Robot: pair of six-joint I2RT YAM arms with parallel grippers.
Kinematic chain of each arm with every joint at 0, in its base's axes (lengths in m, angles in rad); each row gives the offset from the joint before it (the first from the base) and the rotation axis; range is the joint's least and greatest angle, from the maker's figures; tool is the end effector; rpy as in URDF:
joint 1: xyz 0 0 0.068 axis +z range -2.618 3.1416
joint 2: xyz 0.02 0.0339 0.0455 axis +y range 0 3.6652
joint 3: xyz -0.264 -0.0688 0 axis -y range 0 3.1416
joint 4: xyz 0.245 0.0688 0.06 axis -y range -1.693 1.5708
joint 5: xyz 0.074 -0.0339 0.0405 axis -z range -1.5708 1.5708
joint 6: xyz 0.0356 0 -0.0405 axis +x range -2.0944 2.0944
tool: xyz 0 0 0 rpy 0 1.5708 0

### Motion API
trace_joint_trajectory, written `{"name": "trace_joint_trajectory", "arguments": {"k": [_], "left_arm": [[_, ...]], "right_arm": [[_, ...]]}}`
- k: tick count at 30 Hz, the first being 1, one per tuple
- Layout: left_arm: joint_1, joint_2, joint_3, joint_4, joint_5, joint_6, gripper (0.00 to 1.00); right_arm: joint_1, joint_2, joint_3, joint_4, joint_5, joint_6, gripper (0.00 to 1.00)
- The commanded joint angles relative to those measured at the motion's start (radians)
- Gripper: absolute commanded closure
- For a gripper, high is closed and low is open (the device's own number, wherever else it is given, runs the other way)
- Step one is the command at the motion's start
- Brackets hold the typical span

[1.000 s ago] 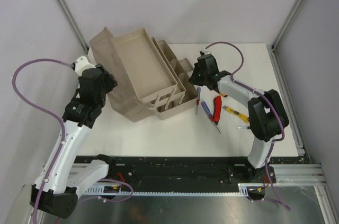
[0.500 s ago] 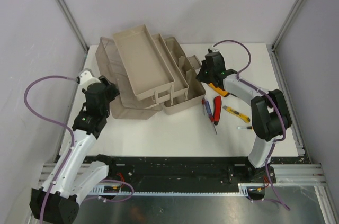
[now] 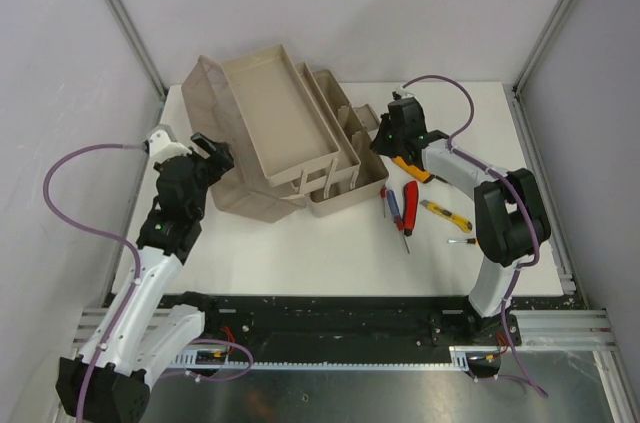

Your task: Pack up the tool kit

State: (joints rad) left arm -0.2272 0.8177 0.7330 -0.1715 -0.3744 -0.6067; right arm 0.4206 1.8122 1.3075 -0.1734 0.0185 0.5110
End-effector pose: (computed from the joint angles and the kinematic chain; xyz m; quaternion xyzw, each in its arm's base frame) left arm 0.1903 -0.0306 0.3180 -0.2584 0.7424 -0.1084 0.6085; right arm 0.3763 0.1676 0.2351 0.0447 0.9009 0.1864 0.3894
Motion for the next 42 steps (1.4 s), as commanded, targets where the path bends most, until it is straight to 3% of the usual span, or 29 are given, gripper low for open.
{"name": "trace_joint_trajectory", "arguments": {"k": [1, 9, 17, 27, 42], "left_arm": [[-0.021, 0.061, -0.021, -0.036, 0.282, -0.034, 0.18], [-0.02, 0.097, -0.001, -0.006, 0.326, -0.087, 0.28], [-0.019, 0.078, -0.013, -0.009, 0.271, -0.07, 0.21], [0.003, 0.121, -0.053, -0.033, 0.195, -0.093, 0.38], [0.053, 0.198, -0.131, -0.018, 0.125, -0.117, 0.42]], "right_arm": [[0.02, 0.048, -0.027, -0.033, -0.059, 0.042, 0.86], [0.017, 0.042, -0.028, -0.031, -0.056, 0.044, 0.86], [0.017, 0.039, -0.028, -0.035, -0.056, 0.045, 0.86], [0.02, 0.041, -0.027, -0.027, -0.093, 0.021, 0.86], [0.081, 0.114, -0.028, 0.039, -0.216, -0.015, 0.85]]}}
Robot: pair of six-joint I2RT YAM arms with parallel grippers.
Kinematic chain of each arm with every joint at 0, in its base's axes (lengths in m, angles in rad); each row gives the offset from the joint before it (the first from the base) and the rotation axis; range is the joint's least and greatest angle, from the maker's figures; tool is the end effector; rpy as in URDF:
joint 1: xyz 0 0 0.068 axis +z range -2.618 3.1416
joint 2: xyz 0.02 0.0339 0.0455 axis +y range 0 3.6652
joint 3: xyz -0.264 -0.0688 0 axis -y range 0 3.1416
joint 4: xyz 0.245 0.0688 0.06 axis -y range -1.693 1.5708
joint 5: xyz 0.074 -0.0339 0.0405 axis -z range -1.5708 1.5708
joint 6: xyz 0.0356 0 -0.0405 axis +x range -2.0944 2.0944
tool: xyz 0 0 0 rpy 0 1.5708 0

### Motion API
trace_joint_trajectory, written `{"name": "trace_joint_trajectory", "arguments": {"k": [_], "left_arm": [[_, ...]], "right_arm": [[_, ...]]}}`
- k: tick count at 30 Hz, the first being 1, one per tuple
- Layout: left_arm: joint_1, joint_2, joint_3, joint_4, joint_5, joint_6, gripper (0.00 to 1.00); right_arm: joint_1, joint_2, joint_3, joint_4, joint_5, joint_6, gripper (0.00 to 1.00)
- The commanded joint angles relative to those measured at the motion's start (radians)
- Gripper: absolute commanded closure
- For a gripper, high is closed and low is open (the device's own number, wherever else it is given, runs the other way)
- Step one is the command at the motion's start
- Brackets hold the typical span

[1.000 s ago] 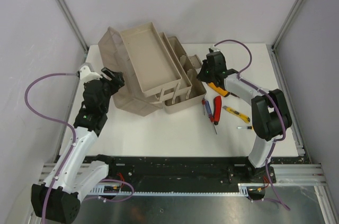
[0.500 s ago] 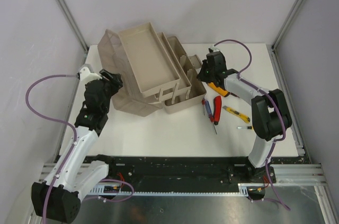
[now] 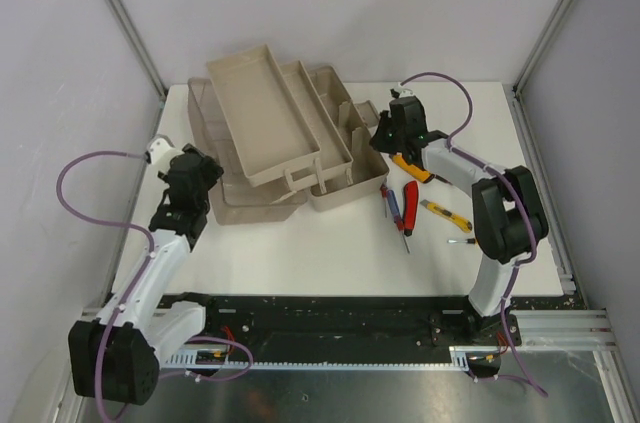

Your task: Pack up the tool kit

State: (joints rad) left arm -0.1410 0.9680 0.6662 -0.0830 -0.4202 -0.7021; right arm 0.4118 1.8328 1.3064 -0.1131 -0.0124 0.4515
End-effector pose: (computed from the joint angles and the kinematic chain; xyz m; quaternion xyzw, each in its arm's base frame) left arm 0.2207 -0.0167 0.2755 -0.3366 0.7471 -0.0658 0.5695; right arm 0.3832 0.1678 0.2319 0.0150 0.8934 0.1929 0.4055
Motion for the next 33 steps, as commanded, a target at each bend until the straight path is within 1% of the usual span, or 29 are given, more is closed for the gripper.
{"name": "trace_joint_trajectory", "arguments": {"k": [1, 10, 16, 19, 21, 25, 27, 30, 33], "left_arm": [[-0.032, 0.048, -0.075, -0.093, 0.174, -0.02, 0.42], [-0.016, 0.076, -0.135, -0.013, 0.176, -0.031, 0.41], [0.003, 0.045, -0.14, -0.014, 0.16, -0.024, 0.41], [0.016, 0.017, -0.14, -0.018, 0.161, -0.022, 0.43], [0.026, 0.002, -0.14, -0.018, 0.166, -0.018, 0.46], [0.065, 0.001, -0.128, -0.015, 0.186, 0.011, 0.57], [0.094, 0.009, -0.12, 0.0, 0.221, 0.044, 0.62], [0.152, 0.029, -0.11, 0.049, 0.296, 0.091, 0.66], [0.222, 0.068, -0.103, 0.139, 0.367, 0.125, 0.69]], "right_arm": [[0.093, 0.1, -0.027, -0.014, -0.193, 0.045, 0.85], [0.11, 0.155, -0.025, 0.026, -0.236, 0.053, 0.85], [0.117, 0.16, -0.022, 0.032, -0.237, 0.059, 0.85], [0.116, 0.154, -0.021, 0.028, -0.231, 0.068, 0.85], [0.111, 0.15, -0.021, 0.022, -0.231, 0.081, 0.85], [0.096, 0.145, -0.022, 0.015, -0.25, 0.124, 0.86], [0.093, 0.136, -0.022, 0.014, -0.26, 0.142, 0.86], [0.09, 0.116, -0.022, 0.013, -0.261, 0.158, 0.86], [0.09, 0.099, -0.022, 0.018, -0.261, 0.174, 0.86]]}}
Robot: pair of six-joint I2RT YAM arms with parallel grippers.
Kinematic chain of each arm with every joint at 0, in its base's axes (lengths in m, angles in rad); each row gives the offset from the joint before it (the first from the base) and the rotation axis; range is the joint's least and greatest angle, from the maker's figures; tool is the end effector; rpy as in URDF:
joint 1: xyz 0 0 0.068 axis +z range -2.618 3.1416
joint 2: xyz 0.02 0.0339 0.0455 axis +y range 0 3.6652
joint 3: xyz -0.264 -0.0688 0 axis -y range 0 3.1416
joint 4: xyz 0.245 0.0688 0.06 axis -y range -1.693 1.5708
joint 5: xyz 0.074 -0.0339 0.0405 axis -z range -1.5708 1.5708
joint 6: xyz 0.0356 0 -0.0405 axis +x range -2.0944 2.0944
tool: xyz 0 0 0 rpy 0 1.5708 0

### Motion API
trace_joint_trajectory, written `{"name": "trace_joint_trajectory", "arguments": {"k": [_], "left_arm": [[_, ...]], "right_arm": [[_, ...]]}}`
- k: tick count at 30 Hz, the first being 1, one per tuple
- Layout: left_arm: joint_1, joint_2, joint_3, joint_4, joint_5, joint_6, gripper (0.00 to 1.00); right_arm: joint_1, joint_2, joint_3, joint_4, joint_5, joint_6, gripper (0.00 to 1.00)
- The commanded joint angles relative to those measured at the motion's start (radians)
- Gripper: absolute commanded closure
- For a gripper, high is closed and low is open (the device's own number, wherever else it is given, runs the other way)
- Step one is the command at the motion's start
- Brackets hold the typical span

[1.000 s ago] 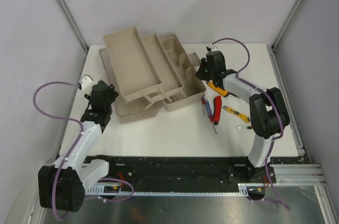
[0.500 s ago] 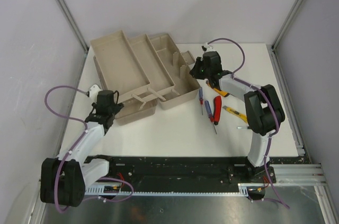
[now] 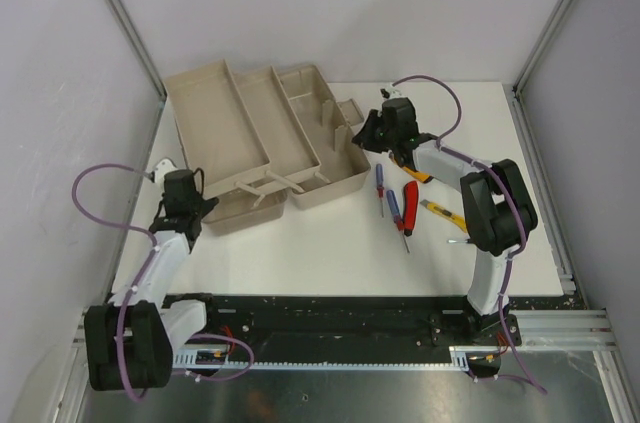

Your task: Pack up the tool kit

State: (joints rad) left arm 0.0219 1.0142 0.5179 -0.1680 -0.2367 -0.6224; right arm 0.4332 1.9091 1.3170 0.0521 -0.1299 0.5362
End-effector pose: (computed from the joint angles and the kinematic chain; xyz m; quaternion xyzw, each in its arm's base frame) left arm 0.2098 0.0129 0.2068 -0.3317 0.8304 -0.0272 0.4468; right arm 0.3957 0.1881 0.2194 0.0127 0.8688 0.2791 0.4089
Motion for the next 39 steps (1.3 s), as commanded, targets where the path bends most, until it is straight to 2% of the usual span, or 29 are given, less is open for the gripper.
{"name": "trace_joint_trajectory", "arguments": {"k": [1, 4, 7, 13, 17, 19, 22, 27, 31, 35, 39], "left_arm": [[0.078, 0.039, 0.049, 0.258, 0.203, 0.064, 0.7], [0.114, 0.094, 0.07, 0.367, 0.279, 0.153, 0.7], [0.124, 0.176, 0.141, 0.383, 0.307, 0.23, 0.64], [0.133, 0.212, 0.207, 0.316, 0.229, 0.244, 0.22], [0.154, 0.166, 0.186, 0.308, 0.219, 0.229, 0.1], [0.168, 0.145, 0.177, 0.308, 0.226, 0.22, 0.07], [0.208, 0.116, 0.158, 0.307, 0.245, 0.204, 0.06], [0.311, 0.065, 0.121, 0.309, 0.324, 0.158, 0.09], [0.341, 0.041, 0.119, 0.296, 0.34, 0.155, 0.11], [0.344, 0.023, 0.161, 0.244, 0.293, 0.137, 0.11], [0.344, 0.007, 0.261, 0.109, 0.147, 0.109, 0.08]], "right_arm": [[0.069, 0.019, -0.033, -0.143, -0.144, 0.092, 0.86], [0.069, 0.007, -0.032, -0.13, -0.141, 0.1, 0.85], [0.065, -0.007, -0.032, -0.124, -0.13, 0.107, 0.83], [0.043, -0.052, -0.032, -0.127, -0.103, 0.108, 0.72], [0.037, -0.054, -0.033, -0.102, -0.132, 0.08, 0.57], [0.034, -0.043, -0.033, -0.089, -0.16, 0.074, 0.51], [0.033, -0.029, -0.032, -0.072, -0.187, 0.076, 0.48], [0.03, -0.018, -0.033, -0.063, -0.202, 0.096, 0.48], [0.03, -0.012, -0.033, -0.062, -0.203, 0.112, 0.49], [0.026, -0.043, -0.033, -0.08, -0.168, 0.102, 0.5], [0.007, -0.115, -0.033, -0.122, -0.094, 0.067, 0.48]]}}
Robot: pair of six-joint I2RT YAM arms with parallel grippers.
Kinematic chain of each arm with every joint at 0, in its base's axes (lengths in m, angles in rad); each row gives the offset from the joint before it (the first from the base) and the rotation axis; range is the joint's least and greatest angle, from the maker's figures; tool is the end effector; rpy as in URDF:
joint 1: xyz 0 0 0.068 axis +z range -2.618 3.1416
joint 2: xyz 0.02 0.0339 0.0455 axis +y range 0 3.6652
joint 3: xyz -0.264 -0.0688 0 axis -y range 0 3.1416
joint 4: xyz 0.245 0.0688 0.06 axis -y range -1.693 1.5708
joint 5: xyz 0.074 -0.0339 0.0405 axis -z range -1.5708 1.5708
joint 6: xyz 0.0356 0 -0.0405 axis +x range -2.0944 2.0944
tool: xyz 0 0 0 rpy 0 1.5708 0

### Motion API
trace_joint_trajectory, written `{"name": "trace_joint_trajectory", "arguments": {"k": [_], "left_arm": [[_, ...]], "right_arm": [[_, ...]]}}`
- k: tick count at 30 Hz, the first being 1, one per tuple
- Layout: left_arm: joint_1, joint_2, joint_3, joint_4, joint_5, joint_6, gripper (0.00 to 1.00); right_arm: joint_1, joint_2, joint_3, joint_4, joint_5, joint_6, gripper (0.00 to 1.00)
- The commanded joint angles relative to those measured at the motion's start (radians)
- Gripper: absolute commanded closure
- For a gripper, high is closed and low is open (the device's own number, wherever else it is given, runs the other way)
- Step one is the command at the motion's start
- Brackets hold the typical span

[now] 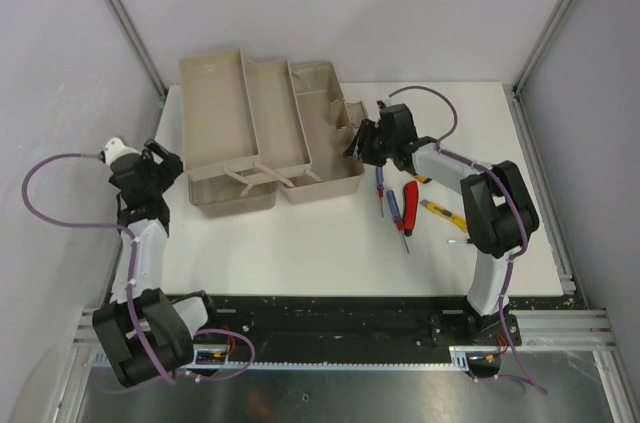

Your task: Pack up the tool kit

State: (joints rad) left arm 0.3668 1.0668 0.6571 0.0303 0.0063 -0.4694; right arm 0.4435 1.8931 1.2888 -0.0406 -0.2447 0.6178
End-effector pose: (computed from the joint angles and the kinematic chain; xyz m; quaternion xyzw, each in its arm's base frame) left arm 0.2269 0.0869 0.2615 -0.3345 0.7572 -0.0314 0.5602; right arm 0.3811 0.1906 0.2088 0.0230 0.8894 0.3185 0.3270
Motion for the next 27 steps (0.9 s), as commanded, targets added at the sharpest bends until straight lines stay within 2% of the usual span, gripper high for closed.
{"name": "trace_joint_trajectory", "arguments": {"k": [1, 4, 7, 12, 20, 23, 27], "left_arm": [[-0.001, -0.045, 0.153, -0.131, -0.131, -0.051, 0.07], [-0.001, -0.042, 0.225, -0.206, -0.175, -0.067, 0.05], [-0.001, -0.044, 0.267, -0.23, -0.149, -0.088, 0.04], [-0.002, -0.044, 0.318, -0.234, -0.022, -0.074, 0.02], [-0.12, -0.078, 0.387, -0.235, 0.214, 0.079, 0.01], [-0.164, -0.105, 0.399, -0.24, 0.238, 0.094, 0.01], [-0.183, -0.128, 0.411, -0.24, 0.268, 0.096, 0.01]], "right_arm": [[-0.01, -0.118, -0.004, -0.039, 0.035, -0.023, 0.46], [-0.034, -0.176, -0.004, -0.057, 0.054, -0.041, 0.35], [-0.053, -0.224, -0.006, -0.059, 0.043, -0.056, 0.24], [-0.085, -0.289, -0.016, -0.139, 0.085, -0.078, 0.19], [-0.121, -0.38, -0.154, -0.31, 0.3, -0.131, 0.29], [-0.123, -0.408, -0.221, -0.339, 0.316, -0.148, 0.34], [-0.087, -0.408, -0.289, -0.354, 0.278, -0.22, 0.48]]}}
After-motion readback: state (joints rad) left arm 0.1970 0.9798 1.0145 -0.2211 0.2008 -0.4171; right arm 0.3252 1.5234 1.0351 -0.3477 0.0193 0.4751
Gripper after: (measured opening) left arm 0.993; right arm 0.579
